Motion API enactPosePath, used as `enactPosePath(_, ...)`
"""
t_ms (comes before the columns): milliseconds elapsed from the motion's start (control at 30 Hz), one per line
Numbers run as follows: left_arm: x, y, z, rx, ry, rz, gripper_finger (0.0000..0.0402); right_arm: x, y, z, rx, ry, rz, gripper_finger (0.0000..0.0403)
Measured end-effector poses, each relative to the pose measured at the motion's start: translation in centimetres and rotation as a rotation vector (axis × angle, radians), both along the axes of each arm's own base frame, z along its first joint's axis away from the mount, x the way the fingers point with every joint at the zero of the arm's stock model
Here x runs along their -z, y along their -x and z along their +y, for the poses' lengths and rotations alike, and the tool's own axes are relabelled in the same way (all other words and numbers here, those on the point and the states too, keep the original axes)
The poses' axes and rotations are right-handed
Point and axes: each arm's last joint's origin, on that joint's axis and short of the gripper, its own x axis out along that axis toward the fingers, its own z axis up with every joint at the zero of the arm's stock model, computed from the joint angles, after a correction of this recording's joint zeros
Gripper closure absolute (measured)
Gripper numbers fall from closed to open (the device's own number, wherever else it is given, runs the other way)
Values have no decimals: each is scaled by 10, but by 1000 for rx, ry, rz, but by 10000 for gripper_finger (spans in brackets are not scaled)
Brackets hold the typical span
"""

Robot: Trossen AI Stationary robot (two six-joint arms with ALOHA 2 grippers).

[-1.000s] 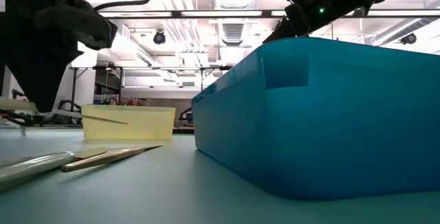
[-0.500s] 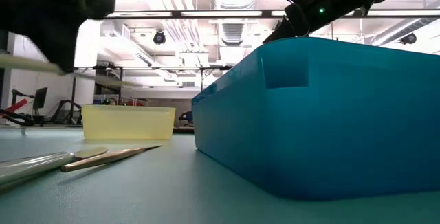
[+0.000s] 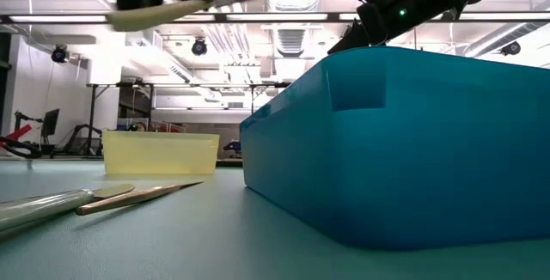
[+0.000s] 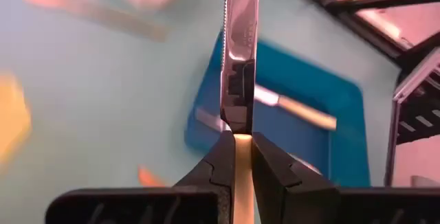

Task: Sort silverware by color (type)
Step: Put the yellow knife into the blue bin

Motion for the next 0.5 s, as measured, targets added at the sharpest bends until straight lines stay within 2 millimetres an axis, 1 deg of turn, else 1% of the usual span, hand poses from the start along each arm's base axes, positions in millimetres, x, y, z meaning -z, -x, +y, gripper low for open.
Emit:
enactPosePath(200, -17, -9, 21, 169, -272, -70, 391, 0, -1, 2, -69, -57, -20, 335)
enactPosePath(367, -26, -19, 32, 361, -409, -146, 391, 2, -1, 5, -156, -127, -35, 335)
enactPosePath(500, -30, -25, 39, 447, -513, -215, 391, 8, 0, 8, -191, -222, -43, 335)
